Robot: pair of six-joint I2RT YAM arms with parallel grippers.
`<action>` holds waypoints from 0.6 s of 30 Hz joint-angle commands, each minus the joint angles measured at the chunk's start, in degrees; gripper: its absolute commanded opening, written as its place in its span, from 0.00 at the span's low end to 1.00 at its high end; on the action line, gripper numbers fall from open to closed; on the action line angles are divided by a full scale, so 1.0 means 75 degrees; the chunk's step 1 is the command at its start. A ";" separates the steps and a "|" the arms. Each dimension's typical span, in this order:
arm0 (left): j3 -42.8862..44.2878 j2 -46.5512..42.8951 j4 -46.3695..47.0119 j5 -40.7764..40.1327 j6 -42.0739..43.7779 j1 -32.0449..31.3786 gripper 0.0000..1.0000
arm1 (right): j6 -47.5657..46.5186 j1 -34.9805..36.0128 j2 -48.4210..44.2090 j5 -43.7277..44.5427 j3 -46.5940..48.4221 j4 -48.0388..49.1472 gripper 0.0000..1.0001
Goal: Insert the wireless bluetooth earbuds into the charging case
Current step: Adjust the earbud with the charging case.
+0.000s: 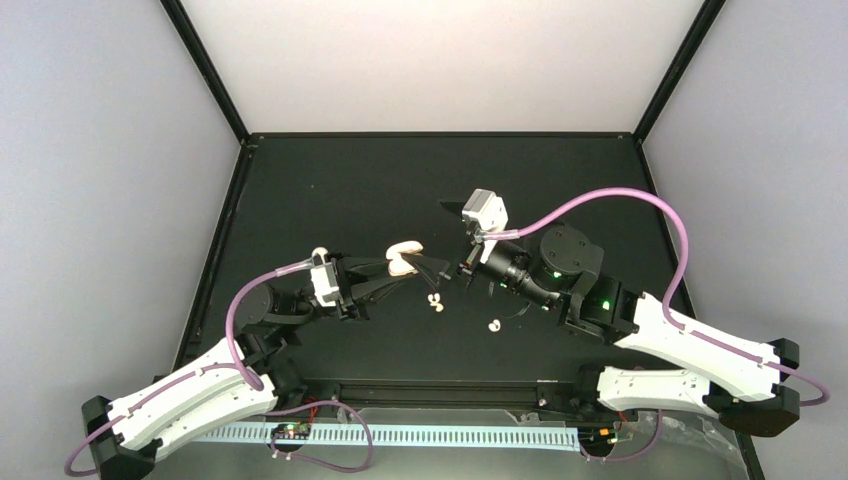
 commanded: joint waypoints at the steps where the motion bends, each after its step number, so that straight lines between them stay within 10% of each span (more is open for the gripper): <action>1: 0.0090 0.0062 0.0048 0.0162 0.0025 -0.0053 0.02 | 0.0032 -0.0031 -0.0128 -0.0067 0.0153 0.0025 1.00; 18: 0.0088 0.0075 0.0036 0.0369 0.0025 -0.0053 0.02 | -0.0026 -0.0024 0.0193 0.0000 0.0432 -0.0270 1.00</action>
